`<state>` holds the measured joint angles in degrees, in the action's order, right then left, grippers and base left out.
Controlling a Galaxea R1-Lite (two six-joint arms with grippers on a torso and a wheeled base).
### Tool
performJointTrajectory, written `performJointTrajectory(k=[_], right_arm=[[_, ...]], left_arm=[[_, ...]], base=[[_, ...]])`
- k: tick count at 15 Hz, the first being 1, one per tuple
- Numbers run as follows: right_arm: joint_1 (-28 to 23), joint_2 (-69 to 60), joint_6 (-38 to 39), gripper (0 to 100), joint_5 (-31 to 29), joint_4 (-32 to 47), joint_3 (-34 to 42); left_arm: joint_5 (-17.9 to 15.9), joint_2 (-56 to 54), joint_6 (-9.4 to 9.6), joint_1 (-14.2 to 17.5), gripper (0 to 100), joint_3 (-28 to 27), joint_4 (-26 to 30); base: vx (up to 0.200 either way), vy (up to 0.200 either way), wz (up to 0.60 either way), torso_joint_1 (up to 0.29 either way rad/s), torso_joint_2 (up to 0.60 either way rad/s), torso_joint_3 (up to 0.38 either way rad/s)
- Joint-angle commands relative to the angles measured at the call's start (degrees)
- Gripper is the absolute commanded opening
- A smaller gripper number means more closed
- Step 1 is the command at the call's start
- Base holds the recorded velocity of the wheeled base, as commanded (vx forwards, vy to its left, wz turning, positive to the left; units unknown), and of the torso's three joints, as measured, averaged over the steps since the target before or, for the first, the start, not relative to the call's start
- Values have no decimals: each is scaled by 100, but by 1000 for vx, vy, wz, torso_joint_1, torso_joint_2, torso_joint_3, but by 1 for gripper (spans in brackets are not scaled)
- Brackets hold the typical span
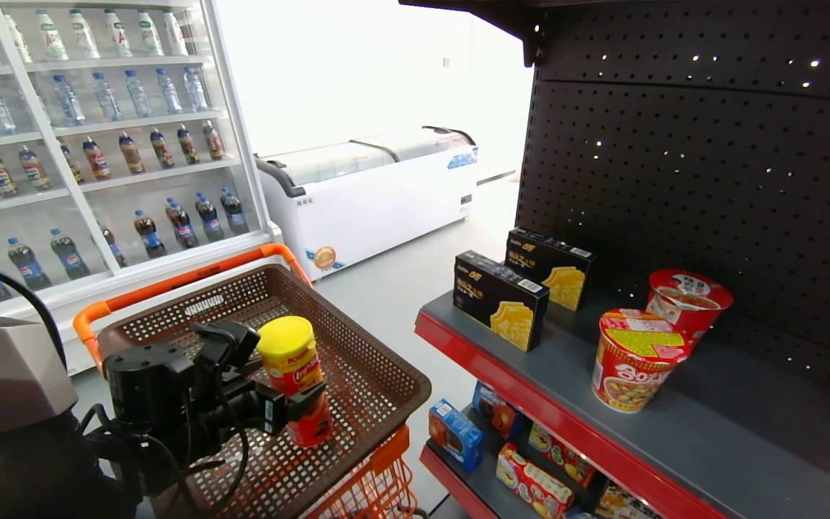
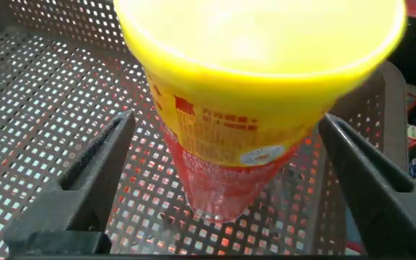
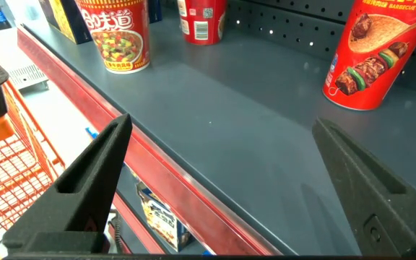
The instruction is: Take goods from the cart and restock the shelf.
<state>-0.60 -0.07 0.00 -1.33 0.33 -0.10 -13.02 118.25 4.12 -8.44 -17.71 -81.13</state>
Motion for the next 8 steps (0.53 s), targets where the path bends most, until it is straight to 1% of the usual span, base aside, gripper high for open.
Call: performJointTrajectory(k=[1,2,6,8], right_arm=[[-2,7,0,100,1,2,1],[-2,7,0,100,1,2,1],[-2,7,0,100,1,-7,1],[-2,7,0,100,1,-7,1]], left_arm=[[1,260,1,-18,100,-74,-17],[1,260,1,-18,100,-74,-17],[-8,559,-8,-35,100,-531,-43],[-16,664,-8,-44,100,-602,-52]], base=[[0,0,0,0,0,0],[0,0,0,0,0,0],[0,0,0,0,0,0],[0,0,0,0,0,0]])
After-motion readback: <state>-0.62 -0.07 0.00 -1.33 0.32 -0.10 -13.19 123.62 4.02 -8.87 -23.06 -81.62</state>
